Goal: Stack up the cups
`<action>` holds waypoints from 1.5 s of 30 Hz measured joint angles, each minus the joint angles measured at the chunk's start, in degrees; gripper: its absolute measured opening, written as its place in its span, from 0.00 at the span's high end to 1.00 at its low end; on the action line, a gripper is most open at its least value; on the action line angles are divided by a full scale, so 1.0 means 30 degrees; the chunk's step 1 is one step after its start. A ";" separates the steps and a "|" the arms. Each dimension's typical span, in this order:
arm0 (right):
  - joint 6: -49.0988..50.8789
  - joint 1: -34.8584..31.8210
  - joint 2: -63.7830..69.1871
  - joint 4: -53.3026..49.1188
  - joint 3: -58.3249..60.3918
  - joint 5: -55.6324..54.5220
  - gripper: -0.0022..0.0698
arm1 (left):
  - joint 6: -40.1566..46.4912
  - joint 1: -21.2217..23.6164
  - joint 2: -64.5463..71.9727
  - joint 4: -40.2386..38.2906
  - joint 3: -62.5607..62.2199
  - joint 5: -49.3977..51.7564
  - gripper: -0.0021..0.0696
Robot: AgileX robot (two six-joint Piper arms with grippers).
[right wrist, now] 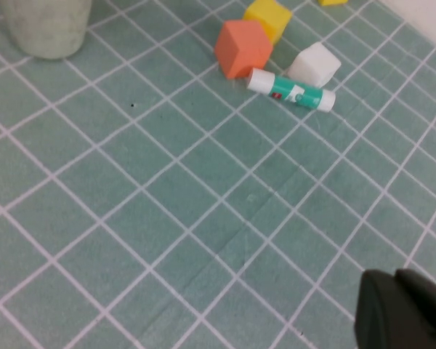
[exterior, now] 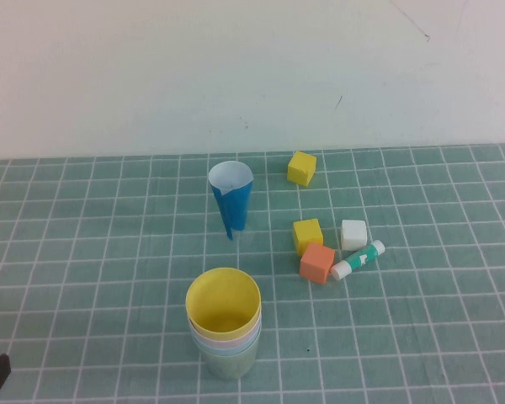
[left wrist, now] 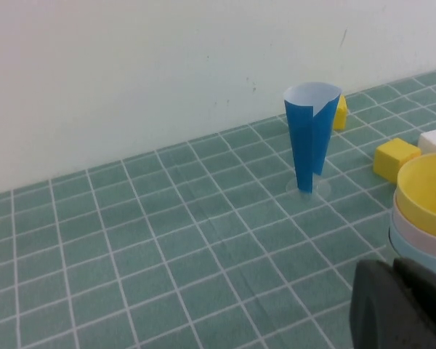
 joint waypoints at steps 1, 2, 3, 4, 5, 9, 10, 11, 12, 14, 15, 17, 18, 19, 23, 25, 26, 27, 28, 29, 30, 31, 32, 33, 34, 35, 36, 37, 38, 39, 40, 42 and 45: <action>0.0000 0.0000 0.0000 0.0000 0.0045 0.0081 0.97 | 0.0000 0.0000 0.0000 -0.0027 0.0000 0.0152 0.97; 0.0000 0.0000 0.0000 0.0029 0.0054 0.0188 0.97 | 0.0000 0.0000 0.0000 -0.0027 0.0000 0.0254 0.97; 0.0000 0.0000 0.0000 0.0029 0.0091 0.0295 0.97 | 0.0000 0.0000 0.0000 -0.0027 0.0000 0.0335 0.97; 0.0000 0.0000 0.0000 0.0029 0.0126 0.0431 0.97 | 0.0000 0.0000 0.0000 -0.0027 0.0000 0.0439 0.97; 0.0000 0.0000 0.0000 0.0029 0.0126 0.0505 0.97 | 0.0000 0.0000 0.0000 -0.0027 0.0000 0.0523 0.97; 0.0000 0.0000 0.0000 0.0029 0.0126 0.0503 0.97 | 0.0000 0.0000 0.0000 -0.0027 0.0000 0.0649 0.97; 0.0000 0.0000 0.0000 0.0029 0.0126 0.0503 0.97 | 0.0000 0.0000 0.0000 -0.0027 0.0000 0.0649 0.97; 0.0035 0.0000 0.0000 0.0029 0.0126 0.0503 0.97 | 0.0000 0.0000 0.0000 -0.0027 0.0000 0.0649 0.97; 0.0029 0.0000 0.0000 0.0029 0.0126 0.0503 0.97 | 0.0000 0.0000 0.0000 -0.0027 0.0000 0.0676 0.97; 0.0029 0.0000 0.0000 0.0040 0.0126 0.0503 0.97 | 0.0000 0.0000 0.0000 -0.0027 0.0015 0.0676 0.97; 0.0029 0.0000 0.0000 0.0040 0.0126 0.0503 0.97 | 0.0000 0.0000 -0.0044 -0.0027 0.0101 0.0636 0.97; 0.0029 0.0000 0.0000 0.0040 0.0126 0.0503 0.97 | 0.0000 0.0080 -0.0339 -0.0027 0.0395 0.0633 0.97; 0.0029 0.0000 0.0000 0.0040 0.0126 0.0503 0.97 | -0.0038 0.0222 -0.0548 -0.0027 0.0537 0.0633 0.97; 0.0029 0.0000 0.0000 0.0040 0.0126 0.0503 0.97 | -0.0160 0.0502 -0.0791 -0.0046 0.0707 0.0633 0.97; 0.0029 0.0000 0.0000 0.0040 0.0126 0.0503 0.97 | -0.0454 0.2427 -0.1654 -0.1389 0.1422 0.0514 0.97; 0.0029 0.0000 -0.0015 0.0040 0.0126 0.0503 0.97 | -0.0496 0.3476 -0.2194 -0.1898 0.2066 0.0166 0.97; 0.0029 0.0000 -0.0015 0.0040 0.0126 0.0503 0.97 | -0.0496 0.3842 -0.2416 -0.2036 0.2392 -0.0045 0.97; 0.0029 0.0000 -0.0015 0.0040 0.0126 0.0503 0.97 | -0.0496 0.4241 -0.2657 -0.2190 0.2838 -0.0265 0.97; 0.0029 0.0000 -0.0015 0.0040 0.0126 0.0503 0.97 | -0.0496 0.4594 -0.2838 -0.2376 0.3303 -0.0420 0.97; 0.0029 0.0000 -0.0015 0.0040 0.0126 0.0503 0.97 | -0.0496 0.4891 -0.2931 -0.2617 0.3759 -0.0662 0.97; 0.0029 0.0000 -0.0015 0.0040 0.0126 0.0503 0.97 | -0.0496 0.5089 -0.2934 -0.2831 0.4140 -0.0785 0.97; 0.0029 0.0000 -0.0015 0.0074 0.0126 0.0503 0.97 | -0.0525 0.5290 -0.2961 -0.2998 0.4570 -0.0926 0.97; 0.0029 0.0000 -0.0015 0.0072 0.0126 0.0503 0.97 | -0.0525 0.5435 -0.2996 -0.3134 0.4852 -0.0926 0.97; 0.0029 0.0000 -0.0015 0.0072 0.0126 0.0542 0.97 | -0.0537 0.5529 -0.2978 -0.3186 0.4940 -0.1019 0.97; 0.0029 0.0000 -0.0015 0.0072 0.0126 0.0539 0.97 | -0.0568 0.5531 -0.2978 -0.3239 0.4940 -0.0971 0.97; 0.0029 0.0000 -0.0015 0.0072 0.0126 0.0539 0.97 | -0.0568 0.5531 -0.2978 -0.3288 0.4940 -0.0761 0.97; 0.0029 0.0000 -0.0015 0.0072 0.0126 0.0539 0.97 | -0.0568 0.5531 -0.3007 -0.3344 0.4940 -0.0636 0.97; 0.0029 0.0000 -0.0015 0.0072 0.0126 0.0539 0.97 | -0.0494 0.5531 -0.3007 -0.3376 0.4940 -0.0593 0.97; 0.0029 0.0000 -0.0015 0.0072 0.0126 0.0539 0.97 | -0.0443 0.5531 -0.3007 -0.3376 0.4940 -0.0593 0.97; 0.0029 0.0000 -0.0015 0.0072 0.0126 0.0539 0.97 | -0.0410 0.5531 -0.3007 -0.3376 0.4940 -0.0552 0.97; 0.0029 0.0000 -0.0015 0.0072 0.0126 0.0539 0.97 | -0.0414 0.5531 -0.3007 -0.3376 0.4940 -0.0552 0.97; 0.0029 0.0000 -0.0015 0.0072 0.0126 0.0539 0.97 | -0.0371 0.5531 -0.3007 -0.3505 0.4940 -0.0552 0.97; 0.0029 0.0000 -0.0015 0.0072 0.0126 0.0539 0.97 | -0.0295 0.5531 -0.3007 -0.3505 0.4940 -0.0552 0.97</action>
